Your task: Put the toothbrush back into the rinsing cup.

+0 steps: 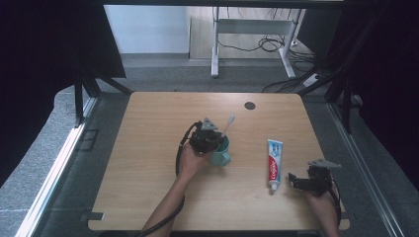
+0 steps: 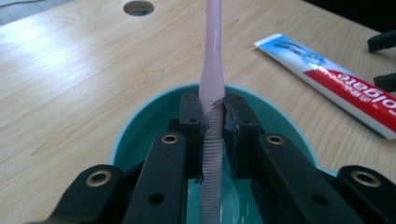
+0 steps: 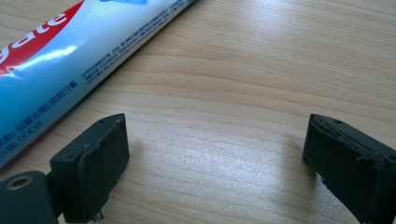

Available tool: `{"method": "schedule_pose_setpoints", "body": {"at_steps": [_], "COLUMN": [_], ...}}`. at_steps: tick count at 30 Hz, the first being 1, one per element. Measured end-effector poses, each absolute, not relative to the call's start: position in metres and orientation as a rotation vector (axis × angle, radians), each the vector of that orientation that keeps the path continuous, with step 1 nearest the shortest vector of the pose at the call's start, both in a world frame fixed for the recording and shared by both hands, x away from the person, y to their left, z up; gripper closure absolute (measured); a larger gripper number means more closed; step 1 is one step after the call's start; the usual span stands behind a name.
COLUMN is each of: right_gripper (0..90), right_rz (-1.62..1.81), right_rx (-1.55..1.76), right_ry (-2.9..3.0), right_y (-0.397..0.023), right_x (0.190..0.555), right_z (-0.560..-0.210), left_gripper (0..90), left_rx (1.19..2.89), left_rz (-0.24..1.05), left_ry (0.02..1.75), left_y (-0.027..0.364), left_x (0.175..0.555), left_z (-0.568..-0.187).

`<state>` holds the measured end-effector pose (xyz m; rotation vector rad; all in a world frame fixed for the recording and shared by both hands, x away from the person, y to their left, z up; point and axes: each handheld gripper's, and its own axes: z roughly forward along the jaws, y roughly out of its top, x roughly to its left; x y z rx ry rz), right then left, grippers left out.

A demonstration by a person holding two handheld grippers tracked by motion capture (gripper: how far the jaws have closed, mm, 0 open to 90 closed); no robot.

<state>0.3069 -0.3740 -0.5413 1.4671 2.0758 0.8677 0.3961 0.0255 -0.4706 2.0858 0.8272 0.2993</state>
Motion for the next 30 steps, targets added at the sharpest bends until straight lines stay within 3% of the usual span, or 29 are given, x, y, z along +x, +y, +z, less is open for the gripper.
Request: {"method": "schedule_pose_setpoints", "body": {"at_steps": [15,30], "right_gripper": [6.5,6.5], "right_rz": [0.868,0.868], "right_rx": [1.467,1.467], "right_ry": [2.076,2.076], "right_y": [-0.3739,-0.3739], "right_x": [0.307,0.307], "right_z": [-0.5413,-0.5413], "left_gripper": [77.3,61.3], "left_rx": [2.155,2.159], "left_rz": [0.274,0.286], "left_ry": [0.871,0.872], "left_y": [0.0209,0.0196], "left_x": [0.3997,0.3991], "left_z": [-0.4699,-0.4683]}}
